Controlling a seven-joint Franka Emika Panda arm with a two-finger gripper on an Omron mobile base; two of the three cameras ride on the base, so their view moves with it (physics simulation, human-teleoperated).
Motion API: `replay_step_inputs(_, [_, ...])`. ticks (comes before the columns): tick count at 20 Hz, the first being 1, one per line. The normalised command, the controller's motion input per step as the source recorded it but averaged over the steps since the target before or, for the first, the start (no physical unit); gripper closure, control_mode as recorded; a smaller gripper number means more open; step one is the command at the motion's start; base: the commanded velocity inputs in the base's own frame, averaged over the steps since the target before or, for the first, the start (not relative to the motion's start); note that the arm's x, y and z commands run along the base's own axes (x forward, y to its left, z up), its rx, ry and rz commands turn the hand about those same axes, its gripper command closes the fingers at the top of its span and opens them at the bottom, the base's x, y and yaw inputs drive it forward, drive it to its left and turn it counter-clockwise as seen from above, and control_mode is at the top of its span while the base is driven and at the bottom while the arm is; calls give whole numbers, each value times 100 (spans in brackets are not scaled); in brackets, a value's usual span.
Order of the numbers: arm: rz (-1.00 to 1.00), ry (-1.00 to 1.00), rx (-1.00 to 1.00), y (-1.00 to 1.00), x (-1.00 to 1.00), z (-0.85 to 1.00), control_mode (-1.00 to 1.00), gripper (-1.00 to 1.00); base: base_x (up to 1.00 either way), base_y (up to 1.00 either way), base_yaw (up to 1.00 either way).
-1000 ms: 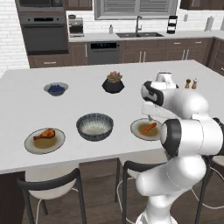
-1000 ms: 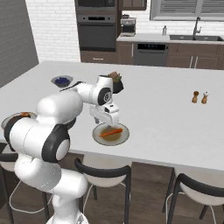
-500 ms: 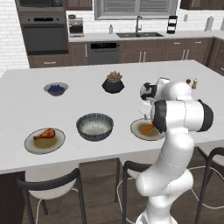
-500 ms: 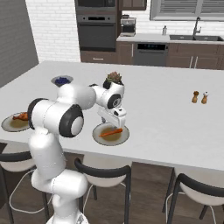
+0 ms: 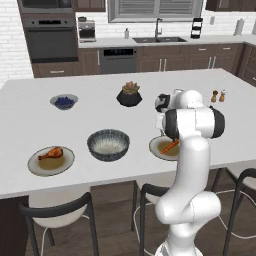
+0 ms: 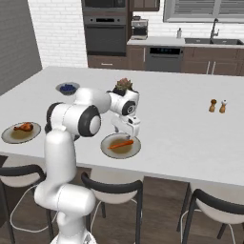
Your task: Pick the chicken drumstick and carrot from their plates and place them in the bowl. Then put the bowl in the fridge.
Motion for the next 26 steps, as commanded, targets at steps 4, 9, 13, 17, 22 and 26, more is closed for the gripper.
replay_step_inputs(4, [0, 3, 0, -26, -7, -42, -100, -100, 0, 0, 0])
replay_step_inputs(9, [0, 1, 0, -7, -12, -36, -100, -100, 0, 0, 0])
replay_step_inputs(13, [0, -7, 0, 0, 3, -37, -100, -100, 0, 0, 0])
replay_step_inputs(17, [0, 0, 0, 0, -14, -35, -100, -100, 0, 0, 0])
replay_step_inputs(22, [0, 0, 0, 21, -1, -32, -100, 100, 0, 0, 0])
replay_step_inputs(26, [-2, 0, 0, 41, -10, -28, -100, 100, 0, 0, 0])
